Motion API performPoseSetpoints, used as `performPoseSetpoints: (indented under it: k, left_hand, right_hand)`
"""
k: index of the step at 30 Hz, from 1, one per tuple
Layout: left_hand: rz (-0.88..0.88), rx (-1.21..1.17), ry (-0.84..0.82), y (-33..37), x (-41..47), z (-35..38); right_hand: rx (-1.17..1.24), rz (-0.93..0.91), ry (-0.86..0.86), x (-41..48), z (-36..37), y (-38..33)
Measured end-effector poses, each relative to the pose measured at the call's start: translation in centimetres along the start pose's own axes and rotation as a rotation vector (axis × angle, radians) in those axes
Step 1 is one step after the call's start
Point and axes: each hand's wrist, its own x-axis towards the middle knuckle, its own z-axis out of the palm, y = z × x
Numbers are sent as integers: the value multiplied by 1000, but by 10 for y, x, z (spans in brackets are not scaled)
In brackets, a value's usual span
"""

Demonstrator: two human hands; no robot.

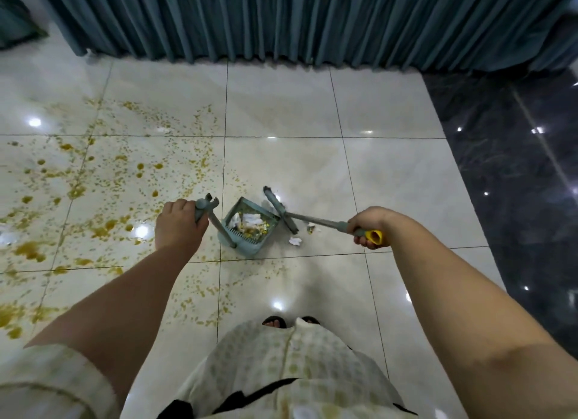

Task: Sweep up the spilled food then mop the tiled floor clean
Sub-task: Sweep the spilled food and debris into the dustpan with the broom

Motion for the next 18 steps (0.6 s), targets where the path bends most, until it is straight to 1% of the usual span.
performPoseSetpoints:
  k: [2,6,10,13,18]
  left_hand:
    - [-24,-1,3,-5,-7,-2]
    - [-6,42,1,-15,-25,-3]
    - [-77,59,-12,-19,-45,1]
    - [-99,66,-19,-9,-59,9]
    - [-230,57,1,31,-78,21]
  right_hand:
    - [-25,10,-41,-4,1,-7]
    - [-54,62,-129,-9,1,-22]
    - [-69,96,-187,1,-3,-28]
    - [-86,102,-200,15,-11,-21]
    - [-103,96,-213,39,-32,4]
